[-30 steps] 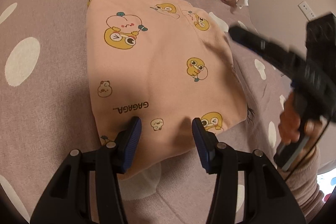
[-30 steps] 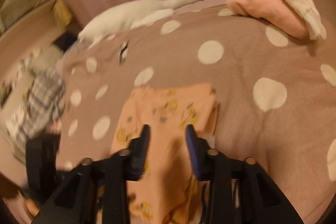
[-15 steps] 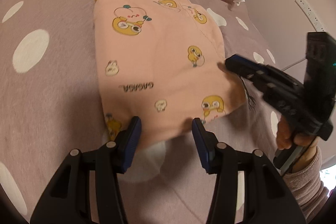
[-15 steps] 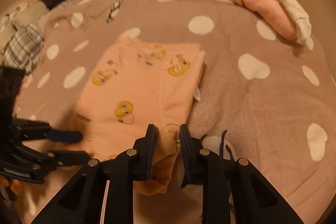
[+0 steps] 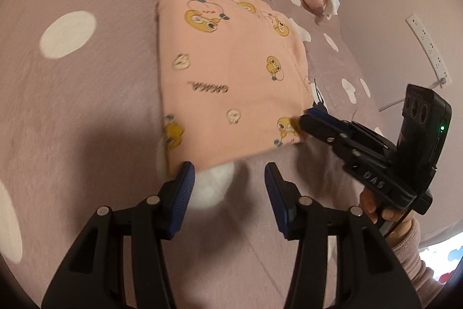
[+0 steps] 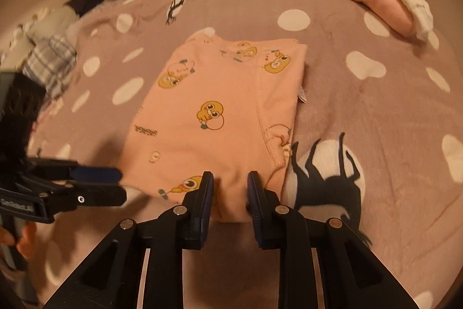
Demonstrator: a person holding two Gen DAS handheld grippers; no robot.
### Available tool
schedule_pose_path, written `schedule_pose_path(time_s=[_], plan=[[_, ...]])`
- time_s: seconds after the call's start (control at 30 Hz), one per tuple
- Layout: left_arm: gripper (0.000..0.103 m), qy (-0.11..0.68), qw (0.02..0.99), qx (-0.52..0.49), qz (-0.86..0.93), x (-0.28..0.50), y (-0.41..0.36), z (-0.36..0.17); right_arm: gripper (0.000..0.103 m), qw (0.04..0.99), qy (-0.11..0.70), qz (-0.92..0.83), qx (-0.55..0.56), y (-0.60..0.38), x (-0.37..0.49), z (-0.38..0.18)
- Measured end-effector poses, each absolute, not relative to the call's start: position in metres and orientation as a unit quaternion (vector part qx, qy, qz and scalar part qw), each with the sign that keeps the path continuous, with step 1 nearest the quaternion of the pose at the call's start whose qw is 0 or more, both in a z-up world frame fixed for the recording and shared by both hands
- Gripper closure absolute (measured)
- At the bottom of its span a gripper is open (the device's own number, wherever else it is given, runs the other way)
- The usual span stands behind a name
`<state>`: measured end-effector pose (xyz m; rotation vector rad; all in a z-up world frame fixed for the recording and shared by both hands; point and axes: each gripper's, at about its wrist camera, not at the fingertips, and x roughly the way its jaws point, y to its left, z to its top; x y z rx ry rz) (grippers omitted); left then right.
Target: Fold small clothes
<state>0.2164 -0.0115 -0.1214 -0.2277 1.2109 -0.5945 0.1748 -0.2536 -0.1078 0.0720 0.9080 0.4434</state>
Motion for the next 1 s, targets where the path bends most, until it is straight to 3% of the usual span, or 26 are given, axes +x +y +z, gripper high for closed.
schedule_pose_path(time_s=[0.2, 0.33, 0.47, 1.0], plan=[[0.049, 0.544, 0.798, -0.088, -0.246, 0.212, 0.003, -0.112, 0.078, 0.875, 0.419, 0.226, 0.085, -0.269, 0.155, -0.098], [0.048, 0.536, 0.805, -0.096, -0.236, 0.222, 0.008, -0.107, 0.065, 0.86, 0.424, 0.244, 0.142, -0.276, 0.152, -0.1], [0.04, 0.534, 0.81, -0.091, -0.225, 0.227, 0.006, -0.105, 0.064, 0.856, 0.433, 0.238, 0.153, -0.277, 0.15, -0.107], [0.041, 0.515, 0.828, -0.061, -0.214, 0.259, -0.007, -0.096, 0.063, 0.872, 0.398, 0.25, 0.139, -0.267, 0.144, -0.096]])
